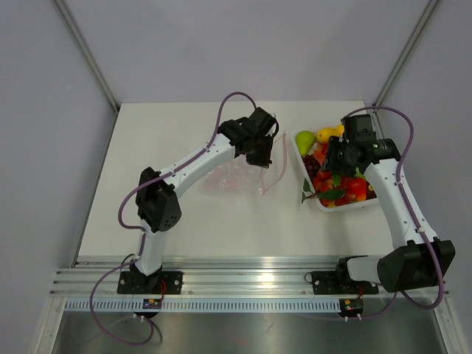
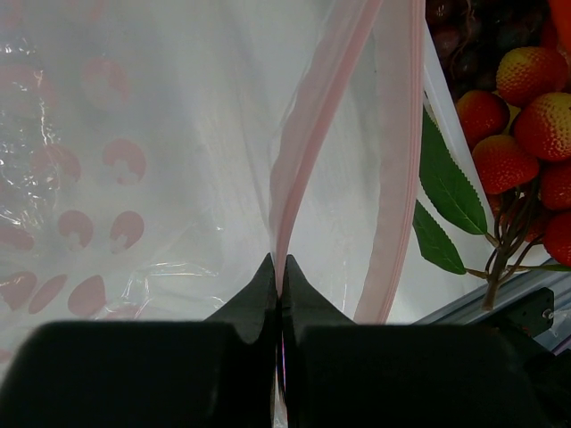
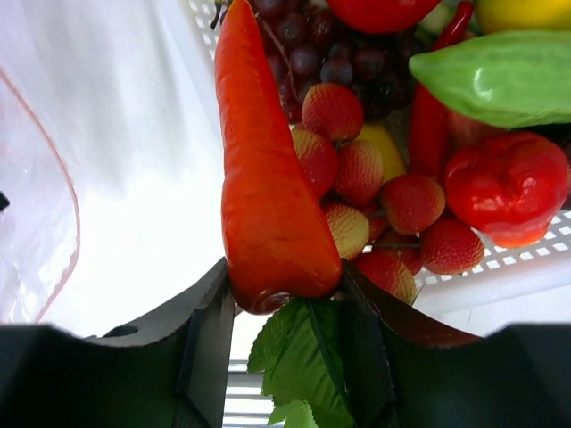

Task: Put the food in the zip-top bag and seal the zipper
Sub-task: Pick up the fake vegetable from the bin, then place the fake vegetable in the zipper food storage bag.

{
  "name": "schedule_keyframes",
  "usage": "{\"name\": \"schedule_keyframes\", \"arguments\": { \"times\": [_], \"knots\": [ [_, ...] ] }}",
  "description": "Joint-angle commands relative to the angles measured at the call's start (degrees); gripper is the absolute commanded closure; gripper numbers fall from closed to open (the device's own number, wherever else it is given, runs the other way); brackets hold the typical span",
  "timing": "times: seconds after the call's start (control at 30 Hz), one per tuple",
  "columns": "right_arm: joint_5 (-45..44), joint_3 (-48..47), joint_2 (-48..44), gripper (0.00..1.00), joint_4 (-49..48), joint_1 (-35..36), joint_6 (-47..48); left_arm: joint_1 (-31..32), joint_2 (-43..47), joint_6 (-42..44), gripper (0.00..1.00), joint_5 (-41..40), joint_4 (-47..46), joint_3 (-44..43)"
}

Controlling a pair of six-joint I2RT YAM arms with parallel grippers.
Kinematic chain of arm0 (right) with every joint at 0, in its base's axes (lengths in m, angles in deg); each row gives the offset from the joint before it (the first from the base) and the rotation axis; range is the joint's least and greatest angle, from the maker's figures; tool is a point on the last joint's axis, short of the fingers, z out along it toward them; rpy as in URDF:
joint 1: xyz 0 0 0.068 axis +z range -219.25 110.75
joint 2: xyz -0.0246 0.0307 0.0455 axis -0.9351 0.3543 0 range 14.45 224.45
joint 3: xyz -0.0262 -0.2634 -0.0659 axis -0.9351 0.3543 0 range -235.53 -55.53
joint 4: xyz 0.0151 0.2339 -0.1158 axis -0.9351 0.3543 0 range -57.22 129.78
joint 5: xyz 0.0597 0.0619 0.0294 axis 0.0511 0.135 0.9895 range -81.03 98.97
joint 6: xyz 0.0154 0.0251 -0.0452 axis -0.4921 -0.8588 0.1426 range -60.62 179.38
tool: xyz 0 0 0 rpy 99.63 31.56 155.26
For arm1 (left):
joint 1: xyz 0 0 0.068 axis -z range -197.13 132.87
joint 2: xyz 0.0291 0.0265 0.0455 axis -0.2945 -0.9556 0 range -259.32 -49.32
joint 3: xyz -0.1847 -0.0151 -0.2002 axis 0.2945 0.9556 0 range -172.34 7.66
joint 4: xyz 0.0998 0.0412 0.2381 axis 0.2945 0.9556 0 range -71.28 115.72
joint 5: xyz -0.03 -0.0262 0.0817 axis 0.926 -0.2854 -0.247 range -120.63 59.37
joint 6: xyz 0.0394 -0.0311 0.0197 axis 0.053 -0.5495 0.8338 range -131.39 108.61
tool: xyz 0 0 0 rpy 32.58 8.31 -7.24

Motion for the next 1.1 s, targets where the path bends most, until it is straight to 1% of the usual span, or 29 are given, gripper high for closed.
{"name": "schedule_keyframes", "arguments": {
  "times": [0.0, 0.13, 0.23, 0.3, 0.37, 0.43, 0.57, 0.67, 1.07],
  "knots": [
    [4.33, -3.27, -2.47, 0.72, 3.07, -0.15, 1.90, -0.08, 1.04, 1.14, 1.00, 0.79, -0.59, -2.86],
    [10.29, -5.55, -4.05, 0.72, 4.39, -0.15, 2.61, -0.08, 1.13, 1.66, 1.00, 1.40, -0.59, -3.12],
    [12.24, -8.62, -4.49, 0.73, 6.33, -0.15, 3.22, -0.08, 0.95, 2.45, 1.00, 2.89, -0.42, -3.38],
    [15.23, -10.82, -4.49, 0.73, 7.12, 0.29, 3.40, -0.08, 1.04, 2.89, 1.00, 3.16, -0.07, -3.47],
    [16.37, -12.49, -4.32, 0.73, 7.56, 1.78, 3.14, -0.08, 1.39, 3.07, 1.00, 2.99, 0.37, -3.38],
    [16.46, -13.29, -3.88, 0.73, 7.47, 3.44, 2.61, -0.08, 1.57, 3.07, 1.00, 2.64, 0.55, -3.30],
    [14.89, -14.69, -2.47, 0.73, 7.30, 10.20, 1.12, -0.08, 1.92, 3.07, 1.00, 3.16, 0.81, -3.30],
    [13.83, -14.52, -0.98, 0.73, 7.21, 12.24, 0.68, -0.08, 2.36, 2.98, 1.00, 3.42, 1.08, -3.38],
    [11.37, -13.38, 3.76, 0.75, 5.37, 15.06, -1.26, -1.48, 6.49, 2.63, 1.00, 6.50, -0.41, -1.28]
  ]
}}
